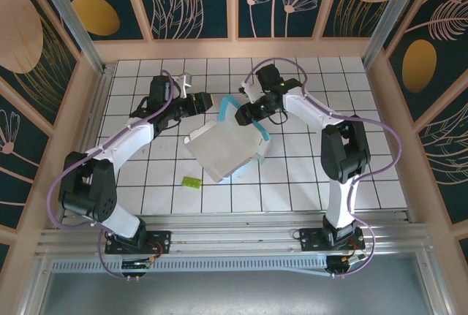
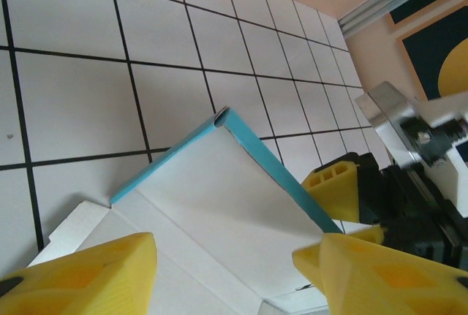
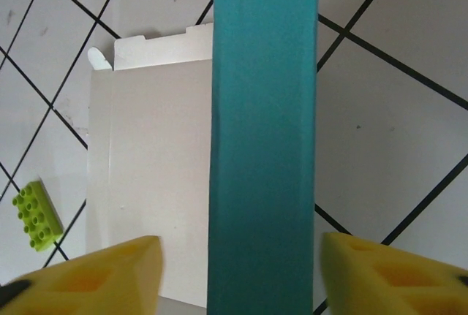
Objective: Fold the paper box
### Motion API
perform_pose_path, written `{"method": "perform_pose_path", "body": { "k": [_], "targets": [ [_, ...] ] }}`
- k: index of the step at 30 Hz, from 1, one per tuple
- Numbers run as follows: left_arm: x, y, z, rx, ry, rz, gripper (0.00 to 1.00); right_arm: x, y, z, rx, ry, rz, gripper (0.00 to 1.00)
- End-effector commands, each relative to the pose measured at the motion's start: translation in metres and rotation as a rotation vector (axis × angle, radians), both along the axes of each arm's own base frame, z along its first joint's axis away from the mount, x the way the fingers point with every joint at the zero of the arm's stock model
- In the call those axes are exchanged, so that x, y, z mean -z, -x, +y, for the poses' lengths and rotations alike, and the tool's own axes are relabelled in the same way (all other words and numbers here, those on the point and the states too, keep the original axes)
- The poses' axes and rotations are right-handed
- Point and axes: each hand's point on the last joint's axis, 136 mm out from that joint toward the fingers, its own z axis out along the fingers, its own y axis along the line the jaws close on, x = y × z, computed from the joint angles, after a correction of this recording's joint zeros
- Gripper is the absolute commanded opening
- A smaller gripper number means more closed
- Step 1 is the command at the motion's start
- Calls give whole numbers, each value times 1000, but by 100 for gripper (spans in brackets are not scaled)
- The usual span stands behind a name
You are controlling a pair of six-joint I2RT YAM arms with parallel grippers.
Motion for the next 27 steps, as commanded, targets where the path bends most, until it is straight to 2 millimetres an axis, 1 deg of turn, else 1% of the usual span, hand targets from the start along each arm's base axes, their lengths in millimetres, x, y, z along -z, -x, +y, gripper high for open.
{"method": "perform_pose_path", "body": {
  "k": [1, 7, 10, 14, 17, 19, 21, 25, 27],
  "targets": [
    [-7, 9, 8, -1, -29, -26, 61, -15, -4, 5, -33, -19, -41, 52],
    [-1, 9, 13, -16, -59, -22, 62, -12, -5, 1, -67, 61, -96, 41],
    [-1, 10, 15, -21, -71, -31, 62, -18, -7, -2, -79, 100, -143, 37],
    [-2, 10, 19, -33, -91, -43, 62, -30, -13, -7, -95, 150, -215, 37],
    [-3, 10, 22, -45, -105, -51, 62, -36, -19, -13, -119, 199, -268, 35],
    [-3, 10, 24, -52, -112, -54, 62, -40, -25, -19, -131, 245, -316, 35],
    [-4, 10, 25, -55, -118, -58, 62, -48, -30, -23, -152, 277, -368, 35],
    [-5, 11, 28, -65, -129, -65, 62, -62, -34, -32, -275, 407, -527, 34],
    [-5, 11, 30, -71, -135, -68, 62, -64, -36, -41, -354, 496, -599, 34]
  ]
}}
